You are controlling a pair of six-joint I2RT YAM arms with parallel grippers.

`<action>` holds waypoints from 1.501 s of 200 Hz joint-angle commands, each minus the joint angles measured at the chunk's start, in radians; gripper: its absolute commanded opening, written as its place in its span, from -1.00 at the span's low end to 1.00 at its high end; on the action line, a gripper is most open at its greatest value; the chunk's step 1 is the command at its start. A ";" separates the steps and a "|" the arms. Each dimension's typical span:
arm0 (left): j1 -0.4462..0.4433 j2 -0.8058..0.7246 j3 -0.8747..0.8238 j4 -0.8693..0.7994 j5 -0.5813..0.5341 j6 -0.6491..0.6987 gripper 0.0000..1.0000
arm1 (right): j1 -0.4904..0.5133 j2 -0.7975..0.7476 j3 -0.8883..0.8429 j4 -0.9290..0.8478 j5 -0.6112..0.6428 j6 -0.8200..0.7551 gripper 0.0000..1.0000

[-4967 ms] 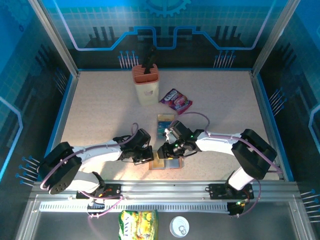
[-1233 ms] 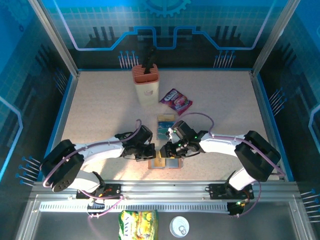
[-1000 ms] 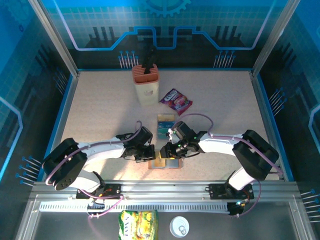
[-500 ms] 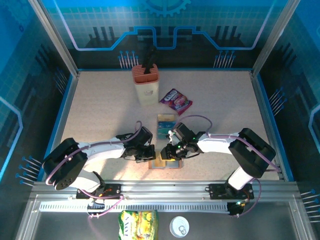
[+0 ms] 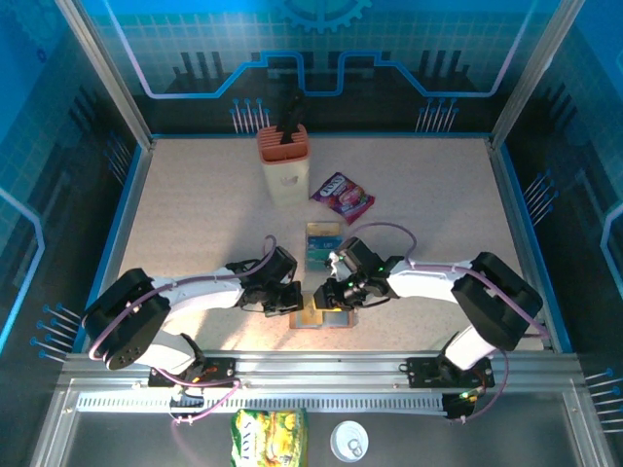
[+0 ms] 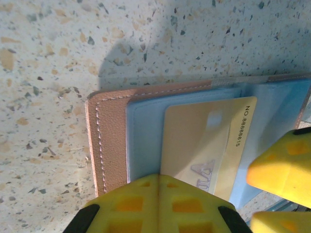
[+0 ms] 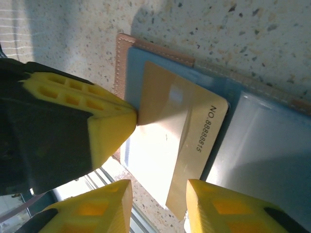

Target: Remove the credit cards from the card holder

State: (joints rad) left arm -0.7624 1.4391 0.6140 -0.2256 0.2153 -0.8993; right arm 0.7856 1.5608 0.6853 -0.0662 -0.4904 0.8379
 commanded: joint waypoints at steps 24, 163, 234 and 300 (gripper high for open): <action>-0.006 0.013 -0.033 -0.062 -0.003 -0.017 -1.00 | -0.026 0.011 -0.046 0.025 -0.023 0.014 -0.33; -0.001 -0.034 -0.049 -0.112 -0.025 -0.017 -1.00 | -0.045 0.016 -0.080 0.122 -0.071 0.049 -0.89; 0.000 -0.063 -0.057 -0.075 -0.017 -0.029 -1.00 | -0.074 -0.143 -0.064 -0.110 -0.029 -0.073 -1.00; 0.000 0.005 -0.011 -0.037 -0.017 0.000 -1.00 | -0.160 -0.273 0.080 -0.412 0.045 -0.276 -1.00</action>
State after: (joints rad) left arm -0.7620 1.4029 0.5892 -0.2462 0.2142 -0.9161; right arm 0.6716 1.3117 0.6910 -0.3107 -0.4797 0.6876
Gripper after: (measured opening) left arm 0.041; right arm 0.045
